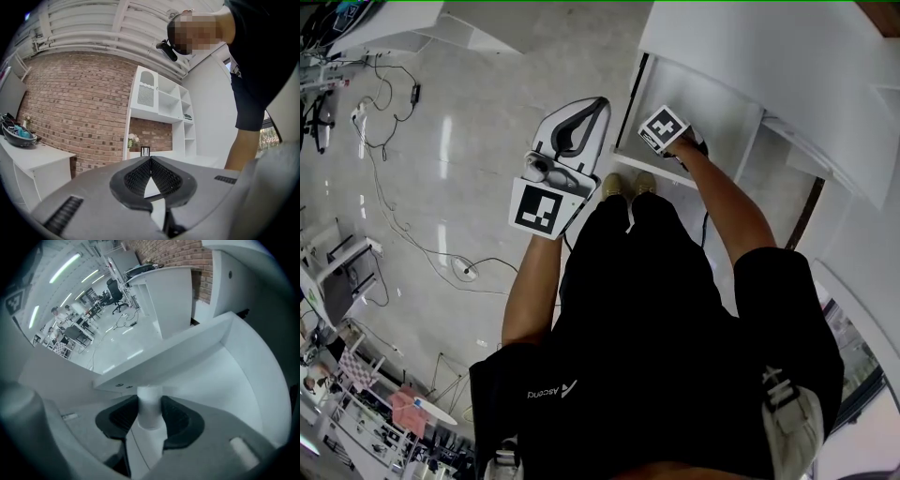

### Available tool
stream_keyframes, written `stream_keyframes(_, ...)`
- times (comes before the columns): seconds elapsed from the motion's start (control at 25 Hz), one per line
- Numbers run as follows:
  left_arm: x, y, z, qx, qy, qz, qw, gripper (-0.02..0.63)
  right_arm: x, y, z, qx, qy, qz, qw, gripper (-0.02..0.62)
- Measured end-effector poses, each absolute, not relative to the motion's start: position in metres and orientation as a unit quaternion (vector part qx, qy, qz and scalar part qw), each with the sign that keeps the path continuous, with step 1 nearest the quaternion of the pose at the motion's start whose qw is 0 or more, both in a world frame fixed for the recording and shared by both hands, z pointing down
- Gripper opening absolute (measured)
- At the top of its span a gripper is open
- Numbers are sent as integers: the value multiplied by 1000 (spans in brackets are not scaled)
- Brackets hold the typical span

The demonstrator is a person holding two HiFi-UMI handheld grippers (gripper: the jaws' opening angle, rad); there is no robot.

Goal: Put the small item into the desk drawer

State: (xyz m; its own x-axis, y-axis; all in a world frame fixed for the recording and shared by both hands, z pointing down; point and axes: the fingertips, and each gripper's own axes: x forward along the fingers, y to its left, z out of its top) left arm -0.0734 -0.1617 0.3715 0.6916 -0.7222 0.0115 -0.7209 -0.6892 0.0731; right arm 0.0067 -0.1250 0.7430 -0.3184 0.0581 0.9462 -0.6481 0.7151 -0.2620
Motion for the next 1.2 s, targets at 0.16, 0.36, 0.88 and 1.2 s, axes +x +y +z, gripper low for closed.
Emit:
stream_keyframes(0.16,-77,-158,377,917,-397,-5,41,-2,7,-122,755,201,-740,322,556,161)
stream_keyframes(0.36,-85,-159,381,915,-402,-2,45,-2,2,-122,762,199,-737,316,563,163)
stream_keyframes(0.88,-83,-149,386,921,-386,5,54,-2,7,-122,744,218,-751,343,520,198)
stream_keyframes(1.2,-73,-136,389,932,-356,0,62,-2,15,-134,668,259,-795,322,445,195)
